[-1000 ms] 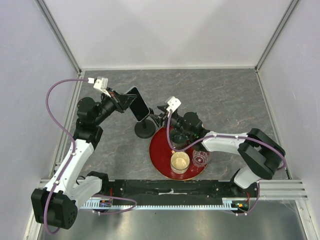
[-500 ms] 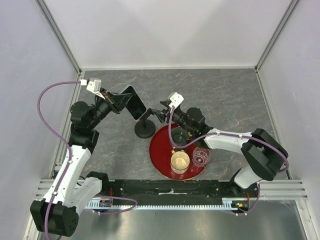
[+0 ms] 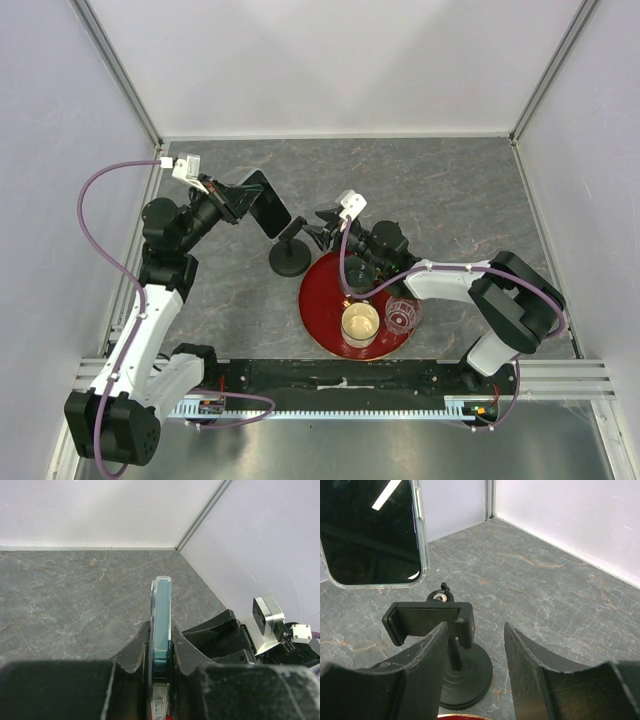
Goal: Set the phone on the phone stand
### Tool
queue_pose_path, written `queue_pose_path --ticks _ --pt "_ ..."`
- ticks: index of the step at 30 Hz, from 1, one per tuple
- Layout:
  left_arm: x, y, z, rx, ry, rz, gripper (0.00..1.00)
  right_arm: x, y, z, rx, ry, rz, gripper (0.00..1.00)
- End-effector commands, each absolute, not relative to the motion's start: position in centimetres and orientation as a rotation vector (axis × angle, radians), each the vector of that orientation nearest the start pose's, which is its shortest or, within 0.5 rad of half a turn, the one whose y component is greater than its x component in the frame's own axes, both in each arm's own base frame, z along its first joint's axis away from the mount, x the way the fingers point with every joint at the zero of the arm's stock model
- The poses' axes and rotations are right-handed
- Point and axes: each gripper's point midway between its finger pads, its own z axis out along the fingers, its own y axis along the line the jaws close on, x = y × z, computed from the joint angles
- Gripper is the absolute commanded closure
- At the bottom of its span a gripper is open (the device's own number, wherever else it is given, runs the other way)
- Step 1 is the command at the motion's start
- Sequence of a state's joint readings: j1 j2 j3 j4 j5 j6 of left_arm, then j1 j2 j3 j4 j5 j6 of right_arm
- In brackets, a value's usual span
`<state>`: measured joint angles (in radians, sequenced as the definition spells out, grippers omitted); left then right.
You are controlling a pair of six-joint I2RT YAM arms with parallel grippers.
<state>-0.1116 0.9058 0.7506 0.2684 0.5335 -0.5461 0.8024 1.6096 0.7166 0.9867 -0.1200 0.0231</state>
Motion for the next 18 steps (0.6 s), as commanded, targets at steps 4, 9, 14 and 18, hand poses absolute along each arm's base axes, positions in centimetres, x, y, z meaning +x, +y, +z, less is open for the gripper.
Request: queue_pose_path --ticks 4,9,14,18 --pt "30.5 -14.7 36.8 0.166 1.412 -0.955 0.98 31.4 37.4 21.6 -0.685 1.311 0.820 0.49" --pt "30.5 -14.9 36.6 0.171 1.413 -0.968 0.98 31.5 37.8 21.2 -0.704 1.314 0.828 0.54" --pt "30.4 -15.1 36.6 0.177 1.412 -0.980 0.98 31.7 37.8 21.5 -0.699 1.305 0.823 0.55" --pt "30.5 -15.2 36.5 0.179 1.416 -0.987 0.98 31.9 37.6 21.8 -0.691 1.296 0.804 0.55"
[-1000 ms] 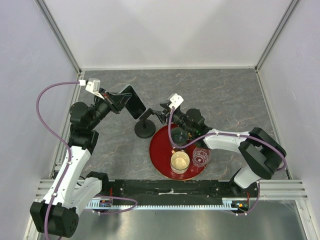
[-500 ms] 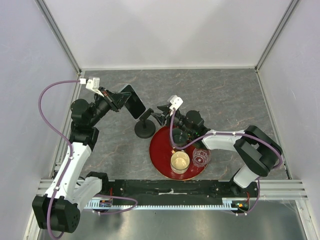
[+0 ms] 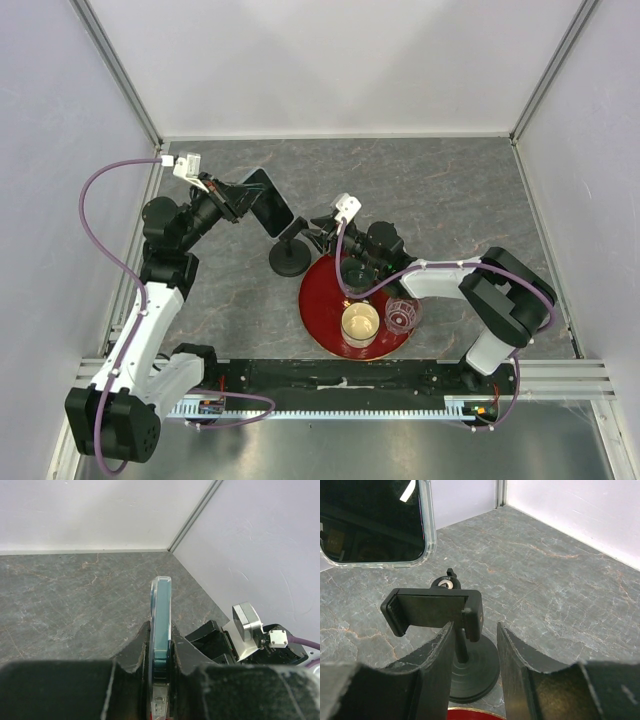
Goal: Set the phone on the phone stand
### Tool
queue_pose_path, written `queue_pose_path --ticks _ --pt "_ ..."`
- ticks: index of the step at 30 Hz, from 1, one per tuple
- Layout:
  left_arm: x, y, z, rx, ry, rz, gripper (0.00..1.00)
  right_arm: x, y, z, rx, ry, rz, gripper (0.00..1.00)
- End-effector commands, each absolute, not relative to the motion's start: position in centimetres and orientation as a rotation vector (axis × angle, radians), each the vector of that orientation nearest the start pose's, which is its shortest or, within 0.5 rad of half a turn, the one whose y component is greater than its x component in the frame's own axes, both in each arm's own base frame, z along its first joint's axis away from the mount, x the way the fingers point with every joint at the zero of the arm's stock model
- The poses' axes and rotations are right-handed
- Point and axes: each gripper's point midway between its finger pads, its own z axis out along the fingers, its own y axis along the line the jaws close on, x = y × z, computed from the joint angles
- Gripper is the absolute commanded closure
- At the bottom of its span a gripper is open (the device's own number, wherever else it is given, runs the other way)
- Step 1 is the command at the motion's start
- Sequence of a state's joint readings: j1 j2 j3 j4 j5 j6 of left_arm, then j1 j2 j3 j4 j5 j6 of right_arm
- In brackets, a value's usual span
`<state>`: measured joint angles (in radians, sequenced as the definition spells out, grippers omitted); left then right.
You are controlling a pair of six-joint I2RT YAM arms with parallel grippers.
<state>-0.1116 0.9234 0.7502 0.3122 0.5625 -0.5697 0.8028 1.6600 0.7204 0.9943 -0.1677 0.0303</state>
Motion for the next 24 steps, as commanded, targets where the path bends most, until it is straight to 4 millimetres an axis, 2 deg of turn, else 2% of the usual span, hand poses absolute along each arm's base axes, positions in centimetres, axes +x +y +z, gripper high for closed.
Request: queue_pose_path --ticks 1,13,24 --pt "30.5 -15.2 36.5 0.178 1.415 -0.989 0.98 31.9 37.6 21.8 -0.691 1.296 0.804 0.54" --pt "30.6 -15.2 36.3 0.176 1.420 -0.995 0.98 32.3 37.9 22.4 -0.700 1.287 0.786 0.55" --pt "30.5 -15.3 36.3 0.177 1.416 -1.005 0.98 32.7 38.6 21.0 -0.722 1.316 0.790 0.60"
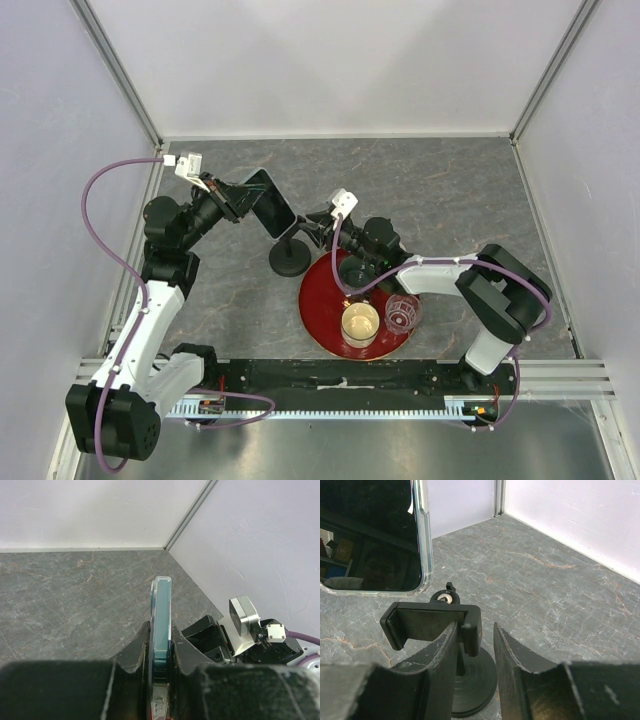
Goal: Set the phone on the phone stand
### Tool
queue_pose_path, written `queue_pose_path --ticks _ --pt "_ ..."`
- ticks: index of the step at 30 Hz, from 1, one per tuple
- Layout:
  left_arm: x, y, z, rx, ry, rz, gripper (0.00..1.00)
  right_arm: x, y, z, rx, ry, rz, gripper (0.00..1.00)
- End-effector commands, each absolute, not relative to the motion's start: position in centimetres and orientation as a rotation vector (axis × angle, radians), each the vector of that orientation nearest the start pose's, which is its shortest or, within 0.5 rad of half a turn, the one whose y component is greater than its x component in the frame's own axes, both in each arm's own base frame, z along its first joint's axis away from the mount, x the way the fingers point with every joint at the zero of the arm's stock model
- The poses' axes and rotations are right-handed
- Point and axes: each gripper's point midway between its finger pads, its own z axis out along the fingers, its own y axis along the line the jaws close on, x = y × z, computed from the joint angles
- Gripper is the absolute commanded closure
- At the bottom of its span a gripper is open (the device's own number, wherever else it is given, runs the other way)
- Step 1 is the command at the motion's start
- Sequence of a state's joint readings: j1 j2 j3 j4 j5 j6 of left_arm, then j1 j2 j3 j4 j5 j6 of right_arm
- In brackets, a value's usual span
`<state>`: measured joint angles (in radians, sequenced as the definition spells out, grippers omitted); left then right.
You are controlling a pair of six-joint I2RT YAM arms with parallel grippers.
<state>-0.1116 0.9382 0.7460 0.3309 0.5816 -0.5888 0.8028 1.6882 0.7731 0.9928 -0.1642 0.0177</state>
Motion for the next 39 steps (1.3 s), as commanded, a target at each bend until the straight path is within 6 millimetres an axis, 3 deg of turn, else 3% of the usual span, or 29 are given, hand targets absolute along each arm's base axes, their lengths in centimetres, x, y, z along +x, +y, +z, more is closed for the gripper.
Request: queue_pose_path --ticks 1,5,8,11,12,13,18,24,31,34,39 --pt "30.5 -15.3 36.3 0.177 1.416 -1.005 0.98 32.7 38.6 20.9 -0.722 1.318 0.790 0.60" --pt "30.4 -15.3 36.5 0.180 1.412 -1.005 0.98 32.7 38.5 20.7 -0.723 1.325 0.789 0.63" --pt "30.5 -15.4 36.3 0.181 1.416 -1.007 0.98 32.8 38.7 20.9 -0.724 1.321 0.792 0.71" --pt "30.5 -15.6 36.3 0.197 1.419 -1.017 0.98 32.9 38.9 20.7 -0.734 1.333 0.792 0.87" --pt "30.5 -15.7 36.4 0.207 1.418 -1.017 0.98 33.0 38.9 20.7 -0.751 1.324 0.771 0.99" --pt "30.4 -15.9 36.5 0.229 1.417 -1.026 0.98 33.1 38.9 21.0 -0.752 1.321 0.766 1.00" --pt "29.9 -17.4 36.3 0.375 1.424 -1.067 0.98 32.8 39.5 20.1 -0.843 1.343 0.789 1.00" --pt "26.2 -19.1 37.5 0.642 1.266 -1.122 0.98 31.5 40.1 19.6 -0.988 1.322 0.985 1.00" --pt "22.4 -22.3 36.2 0.916 1.065 -1.126 0.98 31.4 40.0 18.5 -1.076 1.338 1.157 1.00" --pt "23.1 -23.3 35.8 0.967 1.035 -1.077 0.98 31.3 40.1 18.4 -1.092 1.334 1.202 1.00" --pt "26.1 -24.3 35.4 0.961 1.031 -1.040 0.98 31.4 40.3 18.1 -1.083 1.332 1.262 1.00"
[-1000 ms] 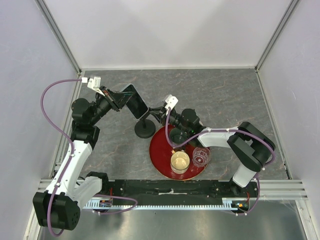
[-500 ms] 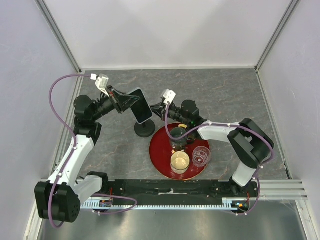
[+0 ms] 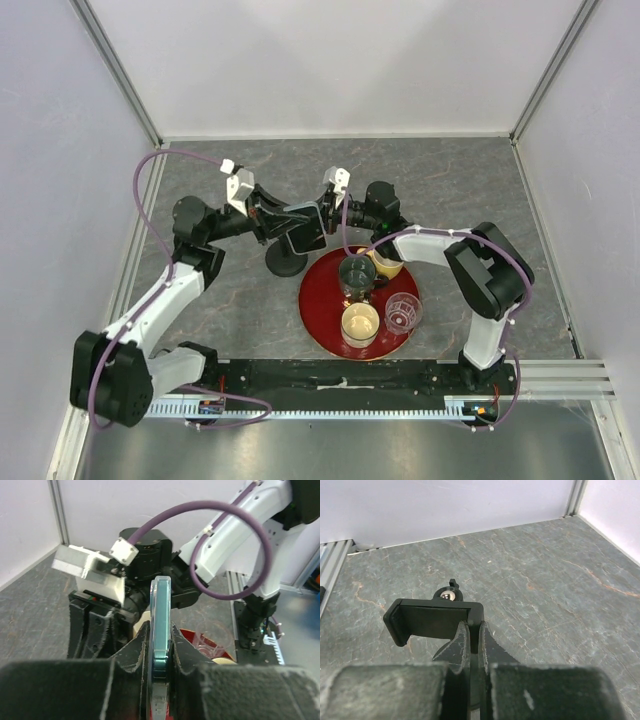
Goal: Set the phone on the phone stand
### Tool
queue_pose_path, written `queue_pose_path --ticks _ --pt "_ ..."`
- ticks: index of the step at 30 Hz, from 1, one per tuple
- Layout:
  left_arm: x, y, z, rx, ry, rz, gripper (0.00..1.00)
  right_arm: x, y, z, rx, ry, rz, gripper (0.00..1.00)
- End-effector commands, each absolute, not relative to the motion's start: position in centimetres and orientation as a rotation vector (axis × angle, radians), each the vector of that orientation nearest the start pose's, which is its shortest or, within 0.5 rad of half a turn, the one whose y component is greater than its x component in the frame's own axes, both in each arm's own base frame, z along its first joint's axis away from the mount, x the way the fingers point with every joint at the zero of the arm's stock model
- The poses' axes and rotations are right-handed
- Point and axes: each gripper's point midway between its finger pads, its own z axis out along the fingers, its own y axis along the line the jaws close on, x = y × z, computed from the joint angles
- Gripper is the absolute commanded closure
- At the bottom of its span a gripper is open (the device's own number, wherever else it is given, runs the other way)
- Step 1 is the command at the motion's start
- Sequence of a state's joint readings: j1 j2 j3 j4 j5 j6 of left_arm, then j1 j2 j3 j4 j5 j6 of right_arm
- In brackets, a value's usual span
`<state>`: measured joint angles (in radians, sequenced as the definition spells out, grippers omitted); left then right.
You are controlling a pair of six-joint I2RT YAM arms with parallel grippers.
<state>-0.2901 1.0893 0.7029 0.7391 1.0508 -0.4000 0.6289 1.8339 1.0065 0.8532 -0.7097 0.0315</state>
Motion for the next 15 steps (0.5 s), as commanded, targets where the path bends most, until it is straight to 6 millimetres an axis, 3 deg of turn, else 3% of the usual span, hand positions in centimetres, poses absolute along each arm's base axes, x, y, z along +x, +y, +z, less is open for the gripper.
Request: queue_pose_path --ticks 1,8,15 --pt "26.5 -24.6 35.8 0.965 1.018 -1.040 0.98 31.6 40.3 18.1 -1.079 1.332 1.274 1.00" --pt "29.1 -25.1 33.8 0.951 1.024 -0.995 0.98 31.4 40.5 18.1 -1.074 1.317 1.296 1.00" --pt "30.0 -24.6 32.0 0.963 1.042 -0.924 0.98 31.7 40.4 17.9 -1.069 1.326 1.293 1.00"
